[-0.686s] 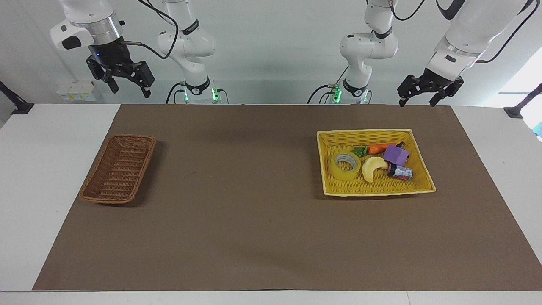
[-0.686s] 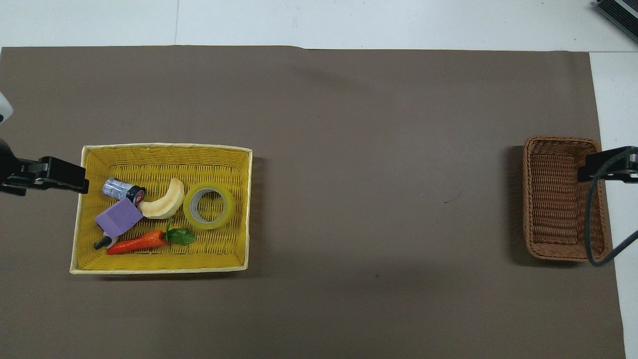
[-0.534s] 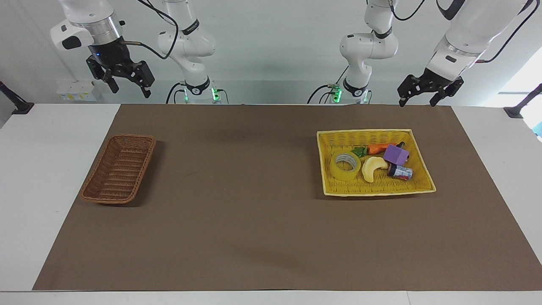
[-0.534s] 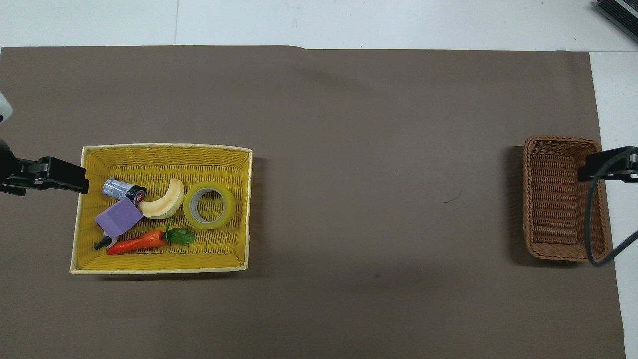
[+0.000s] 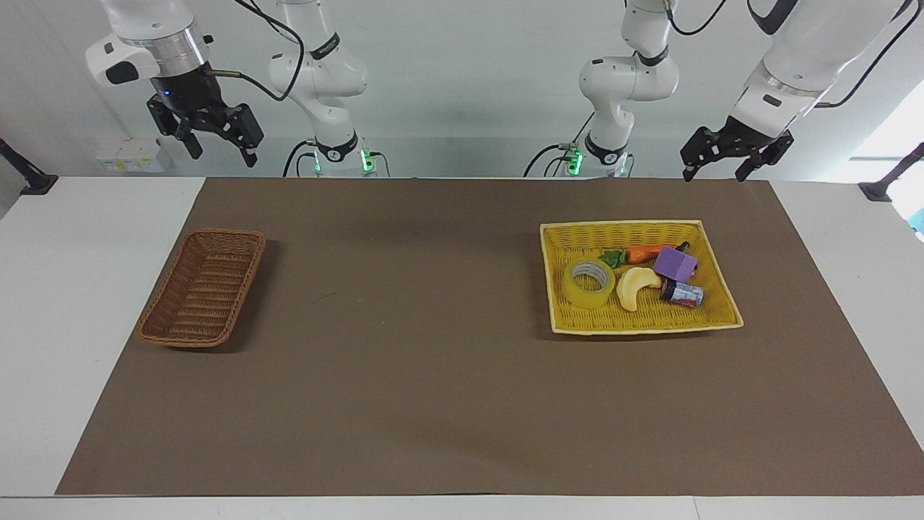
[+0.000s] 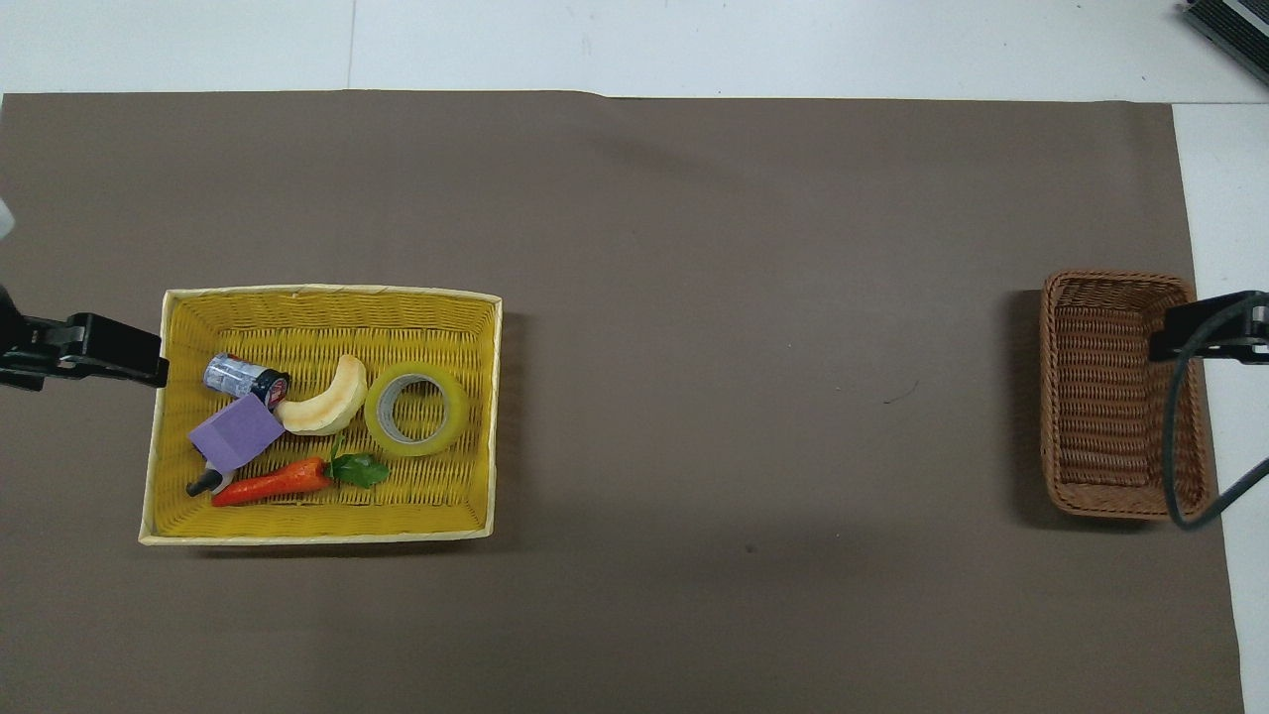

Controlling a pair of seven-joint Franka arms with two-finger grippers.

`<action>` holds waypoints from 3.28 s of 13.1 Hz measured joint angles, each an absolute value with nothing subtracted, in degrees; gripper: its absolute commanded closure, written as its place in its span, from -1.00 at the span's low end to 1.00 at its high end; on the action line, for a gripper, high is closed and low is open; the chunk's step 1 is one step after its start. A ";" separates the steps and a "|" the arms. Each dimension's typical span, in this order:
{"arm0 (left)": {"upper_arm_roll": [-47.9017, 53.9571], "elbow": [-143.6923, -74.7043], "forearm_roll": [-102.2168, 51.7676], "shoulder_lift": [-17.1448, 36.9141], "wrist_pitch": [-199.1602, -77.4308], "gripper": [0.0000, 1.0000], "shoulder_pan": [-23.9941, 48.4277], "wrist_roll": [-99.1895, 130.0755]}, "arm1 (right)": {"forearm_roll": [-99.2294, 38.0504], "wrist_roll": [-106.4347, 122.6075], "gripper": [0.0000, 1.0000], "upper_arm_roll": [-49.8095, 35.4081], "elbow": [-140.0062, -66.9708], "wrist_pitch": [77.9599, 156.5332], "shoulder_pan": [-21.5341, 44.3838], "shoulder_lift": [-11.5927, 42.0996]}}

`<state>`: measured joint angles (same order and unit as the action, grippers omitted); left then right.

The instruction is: Move tape to another basket

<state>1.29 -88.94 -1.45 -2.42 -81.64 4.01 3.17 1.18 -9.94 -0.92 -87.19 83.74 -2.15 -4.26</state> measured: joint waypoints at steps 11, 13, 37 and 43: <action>1.46 -88.91 -2.08 -2.83 -81.64 -1.00 4.08 3.13 | 1.18 -9.94 -1.00 -0.92 -87.19 83.74 -2.16 -4.26; 1.63 -88.97 -2.45 -2.84 -81.78 -1.00 4.18 2.11 | 1.18 -9.94 -1.00 -0.92 -87.19 83.74 -2.15 -4.26; 2.24 -132.31 -2.96 2.97 -142.31 -0.46 14.89 1.30 | 1.18 -9.95 -1.00 -0.92 -87.18 83.74 -2.16 -4.26; 2.17 -133.54 -2.96 4.22 -145.13 -0.36 15.18 1.31 | 1.18 -9.94 -1.00 -0.92 -87.18 83.74 -2.16 -4.26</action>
